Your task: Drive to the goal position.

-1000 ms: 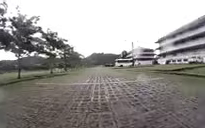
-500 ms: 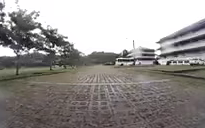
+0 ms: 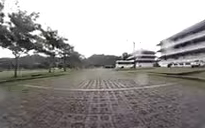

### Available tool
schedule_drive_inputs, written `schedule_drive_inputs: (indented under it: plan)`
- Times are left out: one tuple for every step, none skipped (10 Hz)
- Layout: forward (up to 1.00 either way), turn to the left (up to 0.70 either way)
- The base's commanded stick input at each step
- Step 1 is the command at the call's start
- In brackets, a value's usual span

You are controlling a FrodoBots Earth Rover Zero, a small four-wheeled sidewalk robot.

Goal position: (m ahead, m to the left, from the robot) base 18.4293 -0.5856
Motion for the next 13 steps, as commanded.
schedule_drive_inputs:
  plan:
    - [0.70,0.00]
    - [0.70,0.00]
    - [0.70,0.00]
    - [0.70,0.00]
    - [0.70,0.00]
    - [0.70,0.00]
    - [0.70,0.00]
    - [0.70,0.00]
    - [0.70,0.00]
    - [0.70,0.00]
    - [0.70,0.00]
    - [0.70,0.00]
    - [0.70,0.00]
